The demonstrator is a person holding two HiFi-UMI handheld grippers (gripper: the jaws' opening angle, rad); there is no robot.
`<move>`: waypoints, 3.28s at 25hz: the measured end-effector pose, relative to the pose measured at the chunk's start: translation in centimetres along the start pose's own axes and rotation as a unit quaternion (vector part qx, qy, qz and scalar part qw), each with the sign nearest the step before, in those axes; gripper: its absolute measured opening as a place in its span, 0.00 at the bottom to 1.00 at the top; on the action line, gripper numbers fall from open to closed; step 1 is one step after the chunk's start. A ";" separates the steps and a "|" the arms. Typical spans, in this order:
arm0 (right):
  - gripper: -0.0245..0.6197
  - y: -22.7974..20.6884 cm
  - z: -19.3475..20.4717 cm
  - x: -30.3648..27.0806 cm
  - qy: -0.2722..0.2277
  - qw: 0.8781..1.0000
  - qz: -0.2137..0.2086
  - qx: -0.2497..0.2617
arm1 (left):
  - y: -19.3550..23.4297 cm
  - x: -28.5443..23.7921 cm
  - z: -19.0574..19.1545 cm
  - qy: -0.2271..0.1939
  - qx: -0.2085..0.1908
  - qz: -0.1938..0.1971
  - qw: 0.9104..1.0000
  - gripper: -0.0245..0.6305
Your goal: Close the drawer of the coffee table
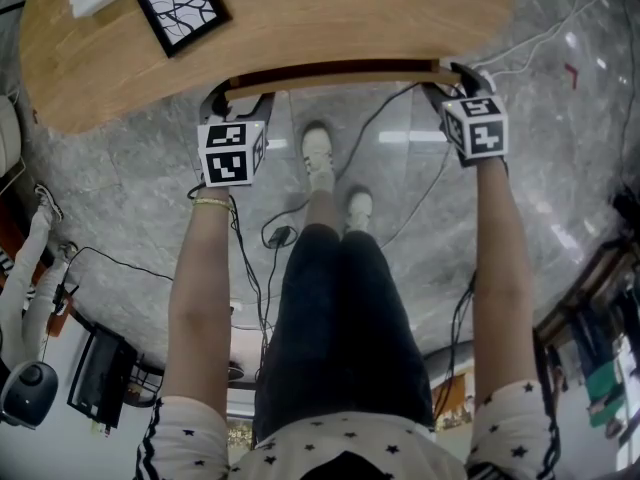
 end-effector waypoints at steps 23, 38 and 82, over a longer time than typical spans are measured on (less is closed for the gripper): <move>0.47 -1.2 -2.5 -1.0 -0.008 1.000 0.002 0.001 | 1.3 -0.9 -2.3 -0.023 -0.003 -0.006 1.000 0.49; 0.47 -1.8 -3.8 -1.6 -0.021 1.000 0.007 -0.001 | 1.8 -1.2 -3.3 -0.065 0.012 -0.030 0.997 0.49; 0.19 -0.2 -1.3 6.5 -0.082 0.992 0.081 -0.045 | -4.6 4.7 -1.5 -0.112 0.031 -0.062 0.991 0.21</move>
Point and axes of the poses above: the fingertips, and each gripper's own axes: x backward along the fingers, y to its left, z out of its underside, the point moved 3 cm from there along x, backward along the fingers, and after that the axes turned 11 degrees about z, right-handed, at the moved point
